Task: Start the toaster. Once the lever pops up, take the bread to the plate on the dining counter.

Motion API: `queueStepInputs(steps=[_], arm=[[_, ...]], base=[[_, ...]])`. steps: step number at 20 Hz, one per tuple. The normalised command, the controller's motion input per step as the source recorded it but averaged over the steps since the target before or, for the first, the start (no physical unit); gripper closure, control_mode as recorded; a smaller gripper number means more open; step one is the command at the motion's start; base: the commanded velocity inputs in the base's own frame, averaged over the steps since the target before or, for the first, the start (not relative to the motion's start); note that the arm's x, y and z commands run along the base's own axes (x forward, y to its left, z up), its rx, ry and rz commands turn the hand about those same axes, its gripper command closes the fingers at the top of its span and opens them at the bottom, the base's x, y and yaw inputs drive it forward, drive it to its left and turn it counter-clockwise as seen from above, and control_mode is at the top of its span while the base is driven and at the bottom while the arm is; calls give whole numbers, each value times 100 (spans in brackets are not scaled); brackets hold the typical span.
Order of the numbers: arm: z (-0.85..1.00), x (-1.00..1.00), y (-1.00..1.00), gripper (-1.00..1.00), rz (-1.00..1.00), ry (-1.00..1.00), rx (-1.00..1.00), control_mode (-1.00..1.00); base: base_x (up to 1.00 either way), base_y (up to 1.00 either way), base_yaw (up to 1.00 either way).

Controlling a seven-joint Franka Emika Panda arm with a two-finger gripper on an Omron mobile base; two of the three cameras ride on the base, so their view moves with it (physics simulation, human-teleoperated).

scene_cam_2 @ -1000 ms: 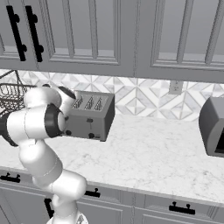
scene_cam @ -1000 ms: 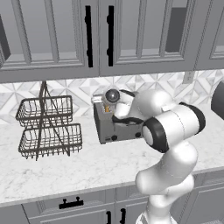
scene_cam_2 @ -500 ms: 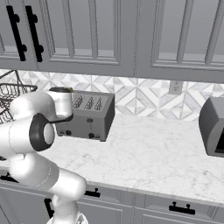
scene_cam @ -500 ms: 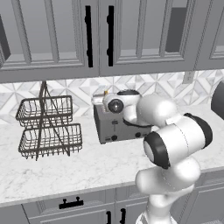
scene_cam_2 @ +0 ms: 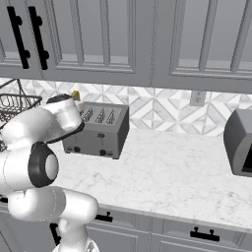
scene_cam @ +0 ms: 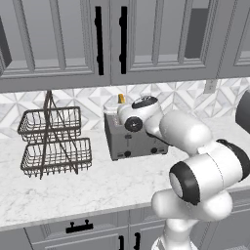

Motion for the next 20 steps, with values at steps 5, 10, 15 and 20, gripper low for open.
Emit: queueStepInputs(steps=[5, 10, 15, 20], arm=[[72, -88, 0, 100, -1, -1, 5, -100], [99, -87, 0, 100, 0, 1, 7, -100], [96, -81, 0, 100, 0, 11, 7, -100], [79, -86, 0, 100, -1, 24, 5, -100]], base=[[0, 0, 0], [0, 0, 0], [0, 0, 0], [0, 0, 0]])
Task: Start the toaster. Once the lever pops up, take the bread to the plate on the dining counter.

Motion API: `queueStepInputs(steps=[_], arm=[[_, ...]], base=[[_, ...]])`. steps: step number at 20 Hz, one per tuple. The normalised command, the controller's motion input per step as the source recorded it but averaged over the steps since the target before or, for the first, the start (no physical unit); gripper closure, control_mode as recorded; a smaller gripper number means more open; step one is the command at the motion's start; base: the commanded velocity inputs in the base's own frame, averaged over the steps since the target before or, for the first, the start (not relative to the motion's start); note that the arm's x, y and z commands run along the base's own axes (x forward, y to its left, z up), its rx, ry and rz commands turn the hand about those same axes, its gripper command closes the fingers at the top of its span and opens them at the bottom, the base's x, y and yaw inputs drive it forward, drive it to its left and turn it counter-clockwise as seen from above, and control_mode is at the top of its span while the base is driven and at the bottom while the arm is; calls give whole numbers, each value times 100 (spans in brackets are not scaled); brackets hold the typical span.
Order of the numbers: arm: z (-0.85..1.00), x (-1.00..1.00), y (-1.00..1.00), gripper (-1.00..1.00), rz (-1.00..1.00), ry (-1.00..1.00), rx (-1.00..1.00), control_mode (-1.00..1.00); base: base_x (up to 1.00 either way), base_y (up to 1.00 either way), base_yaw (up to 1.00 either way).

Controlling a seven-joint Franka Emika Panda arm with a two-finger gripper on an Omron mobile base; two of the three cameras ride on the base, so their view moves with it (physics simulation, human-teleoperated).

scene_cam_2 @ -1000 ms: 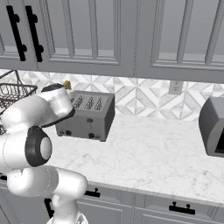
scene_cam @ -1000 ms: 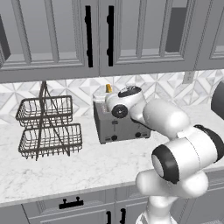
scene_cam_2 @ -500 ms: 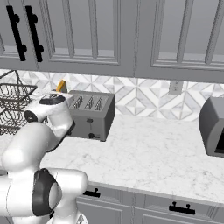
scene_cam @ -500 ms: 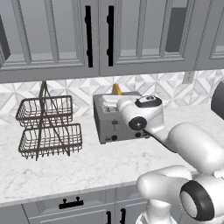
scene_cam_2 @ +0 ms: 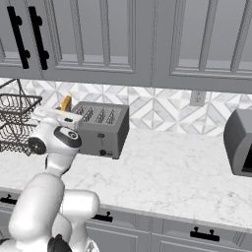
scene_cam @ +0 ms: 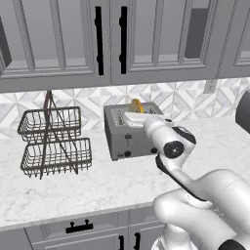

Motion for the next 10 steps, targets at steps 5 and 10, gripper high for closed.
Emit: queueStepInputs(steps=[5, 10], arm=[[98, -74, 0, 100, -4, 30, 5, -100], [100, -58, 0, 100, -4, 34, 5, -100]], base=[[0, 0, 0], [0, 0, 0]])
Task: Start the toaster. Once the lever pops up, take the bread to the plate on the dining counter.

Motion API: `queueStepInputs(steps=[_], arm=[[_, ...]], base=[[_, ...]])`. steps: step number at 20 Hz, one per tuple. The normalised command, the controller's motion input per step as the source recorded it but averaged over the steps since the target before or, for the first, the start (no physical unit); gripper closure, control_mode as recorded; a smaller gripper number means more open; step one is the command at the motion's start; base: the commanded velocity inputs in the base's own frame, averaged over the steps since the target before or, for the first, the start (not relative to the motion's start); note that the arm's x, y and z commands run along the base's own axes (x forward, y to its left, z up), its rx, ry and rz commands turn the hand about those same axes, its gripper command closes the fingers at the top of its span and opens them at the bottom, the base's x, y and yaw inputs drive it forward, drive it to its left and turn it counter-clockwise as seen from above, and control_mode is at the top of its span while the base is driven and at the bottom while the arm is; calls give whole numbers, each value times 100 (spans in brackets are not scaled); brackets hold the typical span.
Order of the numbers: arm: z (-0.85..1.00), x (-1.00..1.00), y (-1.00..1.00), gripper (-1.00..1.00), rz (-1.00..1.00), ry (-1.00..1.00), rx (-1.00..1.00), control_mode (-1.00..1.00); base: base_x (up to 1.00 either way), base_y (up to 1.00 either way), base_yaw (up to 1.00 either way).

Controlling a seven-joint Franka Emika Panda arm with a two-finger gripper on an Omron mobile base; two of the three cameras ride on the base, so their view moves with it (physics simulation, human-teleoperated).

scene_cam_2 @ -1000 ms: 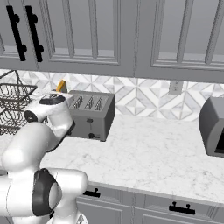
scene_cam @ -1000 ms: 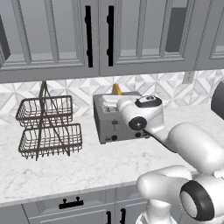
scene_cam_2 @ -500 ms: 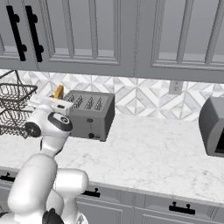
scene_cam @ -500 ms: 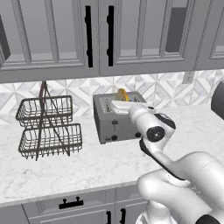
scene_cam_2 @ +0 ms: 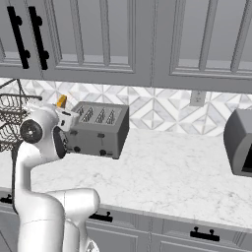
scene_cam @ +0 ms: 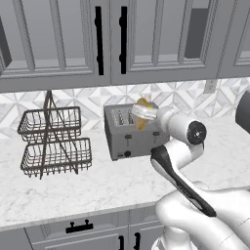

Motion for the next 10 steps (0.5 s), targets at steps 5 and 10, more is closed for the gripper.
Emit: queueStepInputs(steps=[5, 10], arm=[[98, -64, 0, 100, -4, 36, 1, -100], [33, -86, -15, 100, -3, 13, -11, -100]], base=[[0, 0, 0], [0, 0, 0]])
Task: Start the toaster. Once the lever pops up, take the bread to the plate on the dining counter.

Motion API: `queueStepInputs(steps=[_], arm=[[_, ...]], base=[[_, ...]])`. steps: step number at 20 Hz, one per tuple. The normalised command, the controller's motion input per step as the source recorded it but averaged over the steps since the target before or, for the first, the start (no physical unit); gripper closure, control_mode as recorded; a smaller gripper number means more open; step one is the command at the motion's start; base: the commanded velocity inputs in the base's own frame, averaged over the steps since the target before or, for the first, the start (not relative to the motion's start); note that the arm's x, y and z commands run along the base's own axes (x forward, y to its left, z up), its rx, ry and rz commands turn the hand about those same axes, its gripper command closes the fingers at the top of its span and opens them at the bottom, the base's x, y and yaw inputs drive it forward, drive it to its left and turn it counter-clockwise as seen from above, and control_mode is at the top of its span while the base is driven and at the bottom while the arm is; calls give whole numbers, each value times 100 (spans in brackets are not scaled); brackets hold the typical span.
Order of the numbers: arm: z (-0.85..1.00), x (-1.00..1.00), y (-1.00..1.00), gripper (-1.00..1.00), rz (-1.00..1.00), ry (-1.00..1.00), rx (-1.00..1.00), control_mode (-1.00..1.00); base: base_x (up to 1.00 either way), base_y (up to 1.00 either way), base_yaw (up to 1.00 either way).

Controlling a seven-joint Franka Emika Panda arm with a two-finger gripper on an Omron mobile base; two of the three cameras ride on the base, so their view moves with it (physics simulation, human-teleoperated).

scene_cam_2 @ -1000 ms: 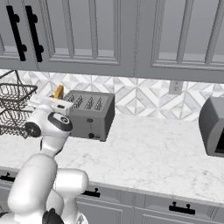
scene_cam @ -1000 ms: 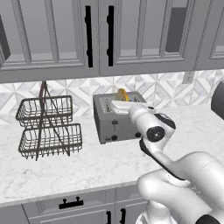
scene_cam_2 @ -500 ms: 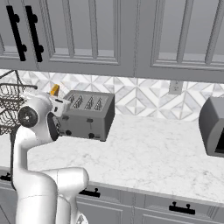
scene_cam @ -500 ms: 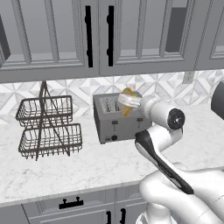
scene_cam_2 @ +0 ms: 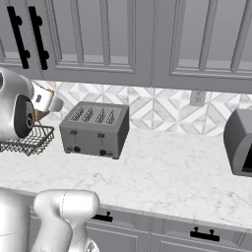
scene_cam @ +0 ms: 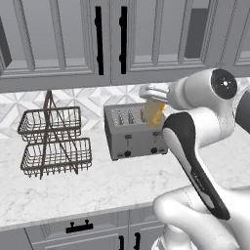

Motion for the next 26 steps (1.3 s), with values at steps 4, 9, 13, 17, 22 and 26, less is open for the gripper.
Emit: queueStepInputs(steps=[4, 9, 13, 17, 22, 26], arm=[[0, -68, -48, 100, 0, 0, -13, -100], [0, -56, -40, 100, 0, 0, -8, -100], [-5, -43, -18, 100, 0, 0, 0, -100], [0, -16, 0, 100, 0, 0, 0, 100], [0, 0, 0, 100, 0, 0, 0, 100], [0, 0, 0, 100, 0, 0, 0, 100]], base=[[0, 0, 0], [0, 0, 0], [0, 0, 0], [-73, 0, -4], [-97, -11, -25], [-15, -50, -73]])
